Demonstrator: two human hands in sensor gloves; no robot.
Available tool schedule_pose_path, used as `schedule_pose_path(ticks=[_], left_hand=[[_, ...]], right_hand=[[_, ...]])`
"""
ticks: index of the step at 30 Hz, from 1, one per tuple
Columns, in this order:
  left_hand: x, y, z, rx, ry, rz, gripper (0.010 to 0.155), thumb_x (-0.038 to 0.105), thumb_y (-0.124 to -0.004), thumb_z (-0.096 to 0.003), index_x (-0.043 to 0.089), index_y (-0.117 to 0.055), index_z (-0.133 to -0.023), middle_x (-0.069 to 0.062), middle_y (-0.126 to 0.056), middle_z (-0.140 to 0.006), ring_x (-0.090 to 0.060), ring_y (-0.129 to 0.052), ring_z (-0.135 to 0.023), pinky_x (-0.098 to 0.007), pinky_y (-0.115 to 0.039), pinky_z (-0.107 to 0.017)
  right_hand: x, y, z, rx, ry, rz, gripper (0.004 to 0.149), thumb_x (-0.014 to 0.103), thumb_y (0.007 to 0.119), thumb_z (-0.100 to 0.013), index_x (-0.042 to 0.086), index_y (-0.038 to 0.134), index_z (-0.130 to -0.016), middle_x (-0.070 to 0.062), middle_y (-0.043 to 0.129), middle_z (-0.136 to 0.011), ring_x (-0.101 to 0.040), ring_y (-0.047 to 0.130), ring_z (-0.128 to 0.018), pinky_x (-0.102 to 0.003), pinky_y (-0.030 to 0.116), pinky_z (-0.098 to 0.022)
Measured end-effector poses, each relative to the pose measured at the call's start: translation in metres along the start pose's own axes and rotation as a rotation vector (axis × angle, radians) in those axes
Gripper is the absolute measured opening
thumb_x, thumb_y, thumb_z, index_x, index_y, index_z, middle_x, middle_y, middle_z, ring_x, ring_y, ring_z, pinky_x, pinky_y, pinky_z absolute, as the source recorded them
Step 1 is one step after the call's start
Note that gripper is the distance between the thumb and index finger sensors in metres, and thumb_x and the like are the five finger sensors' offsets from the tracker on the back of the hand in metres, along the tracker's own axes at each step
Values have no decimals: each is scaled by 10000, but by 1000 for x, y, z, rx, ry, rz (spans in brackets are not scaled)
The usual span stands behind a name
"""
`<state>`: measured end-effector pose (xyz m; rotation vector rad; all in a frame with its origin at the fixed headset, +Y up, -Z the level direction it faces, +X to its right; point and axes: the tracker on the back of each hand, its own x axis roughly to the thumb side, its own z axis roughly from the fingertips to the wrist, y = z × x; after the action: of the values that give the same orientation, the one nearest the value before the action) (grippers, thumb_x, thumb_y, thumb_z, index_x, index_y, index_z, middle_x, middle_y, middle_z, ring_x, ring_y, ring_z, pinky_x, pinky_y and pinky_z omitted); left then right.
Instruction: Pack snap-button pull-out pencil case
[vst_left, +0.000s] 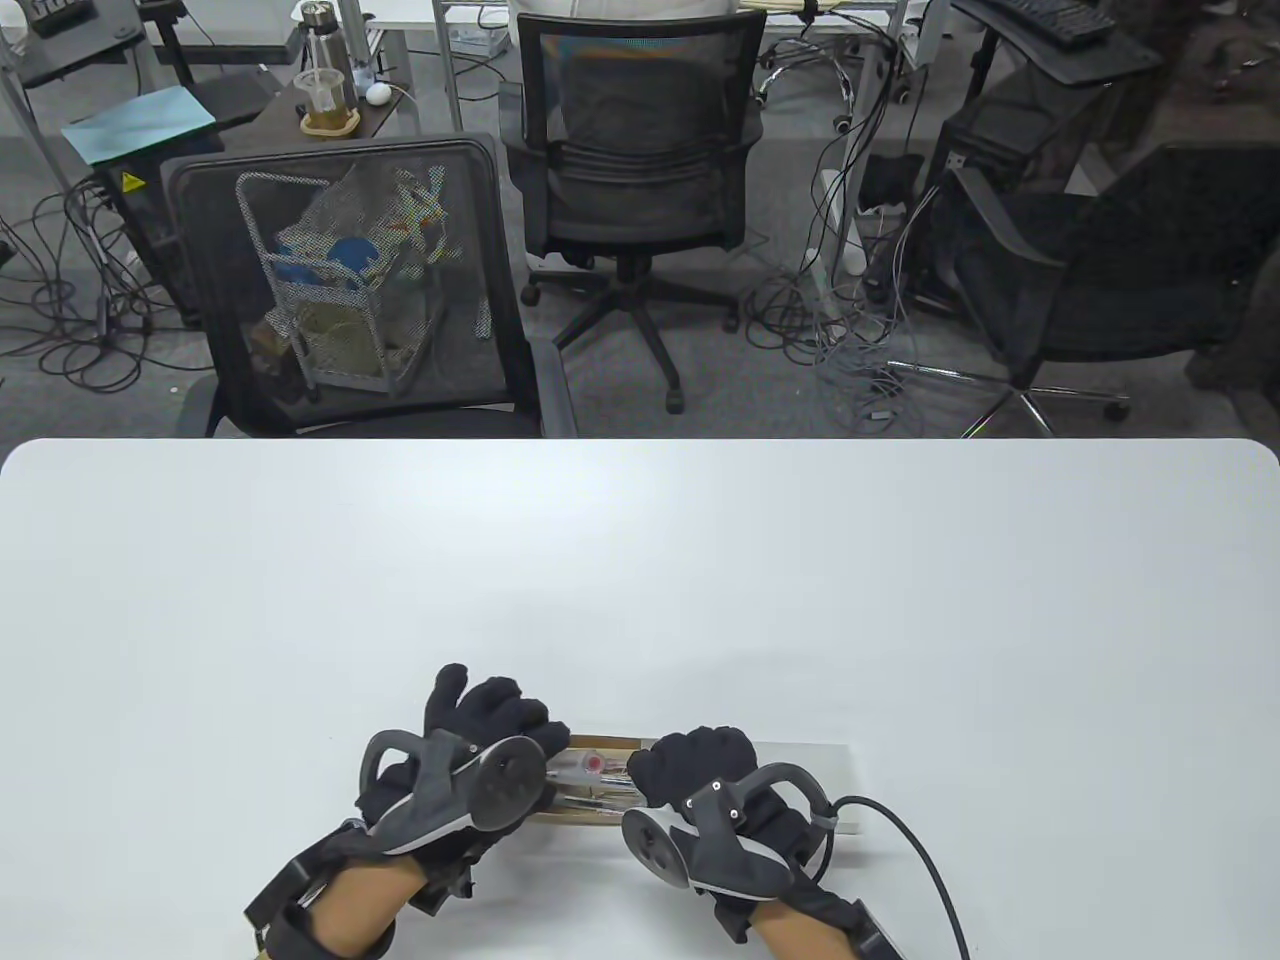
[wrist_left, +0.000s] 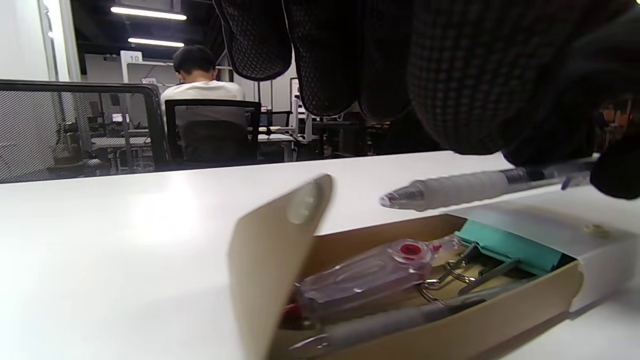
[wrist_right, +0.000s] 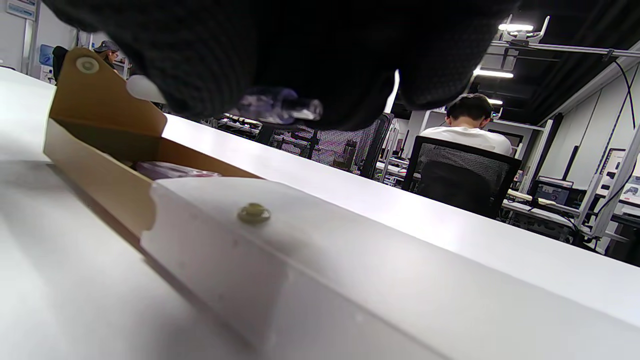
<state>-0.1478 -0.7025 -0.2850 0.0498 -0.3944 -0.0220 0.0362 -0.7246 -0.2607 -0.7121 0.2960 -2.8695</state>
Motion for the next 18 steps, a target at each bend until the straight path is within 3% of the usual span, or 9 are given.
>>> schedule_pose_path(ticks=[9,18], left_hand=[[25,-16,-8,39,-37,-86,457,494,-966,-287,415,-963,-737,175,-931,-855,-169,-848,-953,-622,-443,-824],[26,-23,-6,37,-79,-77,457,439,-916,-319,360,-925,-769,132,-906,-867,-200,-830,-952,-642,-409,-826]], right_hand=[[2,-1,1,-2,-11,14,503,409,778,-392,353,701,-887,92,856,-869,-168,881,-760,-463,723,-678],[1,-2,1,12,-9,4,499,418,780,-393,366,704,-884,104,858,-872,-156,884,-764,-456,724,-682]])
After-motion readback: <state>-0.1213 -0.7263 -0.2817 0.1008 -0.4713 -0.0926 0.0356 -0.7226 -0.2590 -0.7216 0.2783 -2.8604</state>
